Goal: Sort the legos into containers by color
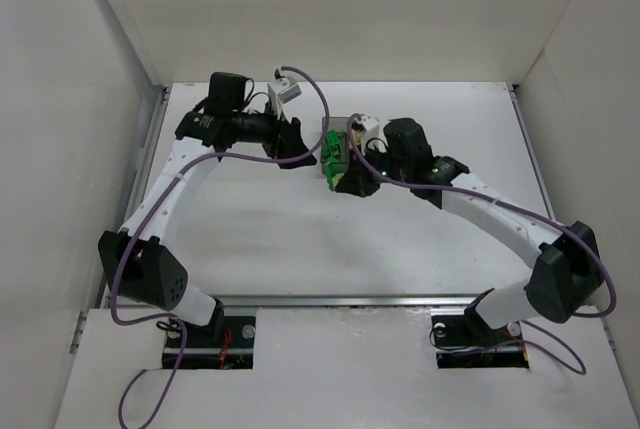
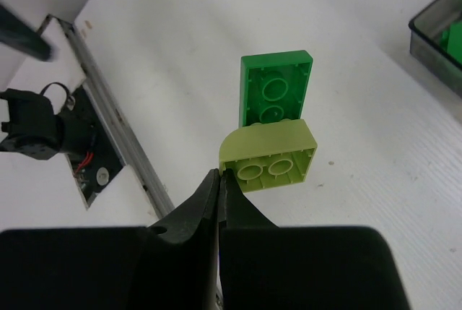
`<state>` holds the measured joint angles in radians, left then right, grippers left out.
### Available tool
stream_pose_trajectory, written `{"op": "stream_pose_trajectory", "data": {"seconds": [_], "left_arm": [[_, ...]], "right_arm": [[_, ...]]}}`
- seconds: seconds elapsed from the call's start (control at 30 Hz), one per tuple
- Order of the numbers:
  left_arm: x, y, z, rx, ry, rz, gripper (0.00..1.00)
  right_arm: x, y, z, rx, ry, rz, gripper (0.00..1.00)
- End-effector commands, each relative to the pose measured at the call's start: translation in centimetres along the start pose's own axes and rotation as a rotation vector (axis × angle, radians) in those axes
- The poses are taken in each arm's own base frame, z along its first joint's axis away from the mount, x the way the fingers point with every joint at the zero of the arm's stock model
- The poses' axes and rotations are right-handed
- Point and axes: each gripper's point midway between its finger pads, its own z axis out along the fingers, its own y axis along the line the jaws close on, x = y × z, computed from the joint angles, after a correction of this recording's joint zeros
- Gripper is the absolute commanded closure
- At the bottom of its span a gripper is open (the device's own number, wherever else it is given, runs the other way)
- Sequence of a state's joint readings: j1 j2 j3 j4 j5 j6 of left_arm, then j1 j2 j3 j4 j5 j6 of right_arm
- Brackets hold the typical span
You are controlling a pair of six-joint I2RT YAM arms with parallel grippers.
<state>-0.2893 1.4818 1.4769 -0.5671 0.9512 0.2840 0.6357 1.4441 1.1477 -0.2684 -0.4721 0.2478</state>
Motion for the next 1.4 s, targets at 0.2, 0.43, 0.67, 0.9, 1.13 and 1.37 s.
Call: {"op": "stream_pose_trajectory", "data": {"seconds": [0.2, 0.43, 0.67, 0.9, 1.13, 1.37], "left_arm": [[-1.3, 0.3, 3.8, 0.029, 0.044, -0.081, 0.11], [0.3, 1.7, 5.9, 0.046, 0.147, -0.241, 0.18], [1.5, 2.0, 5.9, 0.071, 0.181, -0.311, 0.61], [3.4, 2.6, 5.7, 0.065, 0.244, -0.331, 1.0], [5.5, 8.0, 4.1, -0.144, 0.281, -0.316, 0.99], [4.1, 9.3, 1.7, -0.27, 0.26, -0.039, 0.66]], "right_arm": [[-6.2, 3.9, -2.5, -0.102, -0.166, -0.172, 1.0], [-6.3, 3.0, -2.0, -0.065, -0.16, -0.17, 1.0], [-6.9, 2.7, -1.8, -0.046, -0.16, -0.176, 1.0], [-6.7, 0.0, -1.0, 0.087, -0.151, -0.128, 1.0], [-6.6, -4.7, 0.0, 0.184, -0.153, 0.053, 1.0], [-9.3, -14.7, 1.3, 0.421, -0.181, 0.319, 1.0]]}}
